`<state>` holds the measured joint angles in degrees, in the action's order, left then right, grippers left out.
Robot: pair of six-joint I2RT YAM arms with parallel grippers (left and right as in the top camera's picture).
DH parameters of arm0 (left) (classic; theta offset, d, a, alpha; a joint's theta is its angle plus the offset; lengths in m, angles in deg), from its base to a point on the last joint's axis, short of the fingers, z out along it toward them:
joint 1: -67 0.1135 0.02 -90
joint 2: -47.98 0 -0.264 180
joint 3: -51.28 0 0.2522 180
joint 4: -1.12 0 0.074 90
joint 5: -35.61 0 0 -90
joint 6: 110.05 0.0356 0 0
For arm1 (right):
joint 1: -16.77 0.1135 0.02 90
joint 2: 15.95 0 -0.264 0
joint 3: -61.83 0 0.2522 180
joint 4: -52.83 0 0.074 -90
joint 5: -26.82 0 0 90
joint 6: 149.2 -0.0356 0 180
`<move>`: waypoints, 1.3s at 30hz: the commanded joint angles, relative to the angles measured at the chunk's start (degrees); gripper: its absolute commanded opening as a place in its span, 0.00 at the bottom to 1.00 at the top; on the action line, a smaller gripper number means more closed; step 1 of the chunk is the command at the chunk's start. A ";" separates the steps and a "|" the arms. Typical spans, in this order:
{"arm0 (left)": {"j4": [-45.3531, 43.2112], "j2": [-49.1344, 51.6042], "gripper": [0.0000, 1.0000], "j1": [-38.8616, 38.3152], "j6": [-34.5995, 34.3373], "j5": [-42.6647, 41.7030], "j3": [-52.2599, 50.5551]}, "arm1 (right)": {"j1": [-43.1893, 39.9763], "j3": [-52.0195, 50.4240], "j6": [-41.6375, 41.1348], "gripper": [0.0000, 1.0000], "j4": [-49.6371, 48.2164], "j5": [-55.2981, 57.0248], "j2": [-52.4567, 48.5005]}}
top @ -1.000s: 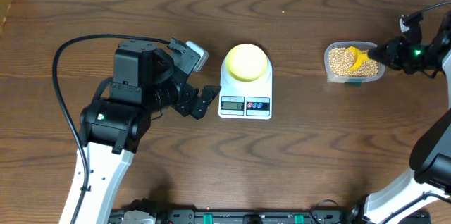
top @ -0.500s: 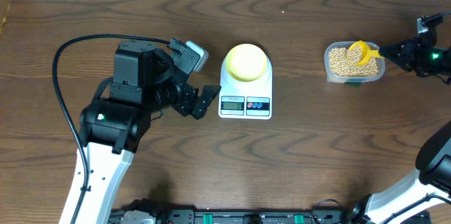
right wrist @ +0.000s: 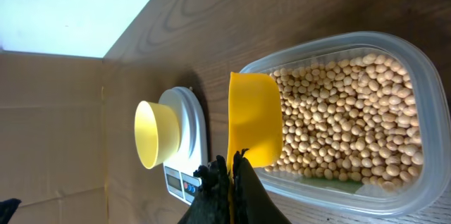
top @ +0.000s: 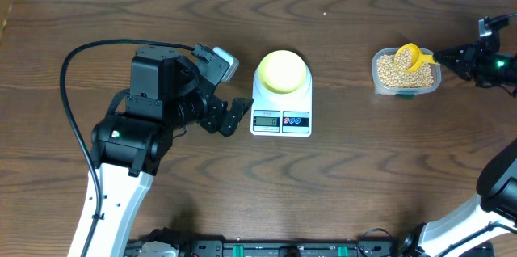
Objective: Scoop item into bowl and weigh 50g on scale
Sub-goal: 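Tilt and lift the filled scoop out of the tub with the right gripper, then carry the filled scoop left over the yellow bowl with the right gripper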
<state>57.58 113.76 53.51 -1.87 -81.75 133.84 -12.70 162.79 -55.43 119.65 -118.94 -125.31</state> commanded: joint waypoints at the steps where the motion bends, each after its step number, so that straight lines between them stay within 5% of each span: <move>1: 0.15 -0.20 0.98 0.31 -0.28 -1.16 -0.28 | -0.33 -0.33 -0.52 0.01 0.09 -3.54 -0.48; 17: 0.15 -0.20 0.98 0.31 -0.28 -1.16 -0.28 | 2.67 -0.33 -3.41 0.01 -0.28 -8.94 -0.48; 39: 0.15 -0.20 0.98 0.31 -0.28 -1.16 -0.28 | 18.73 -0.33 -17.05 0.01 -12.02 -9.33 -0.48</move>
<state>57.60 113.76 53.51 -1.87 -81.72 133.84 3.86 162.61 -70.73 108.59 -126.46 -125.31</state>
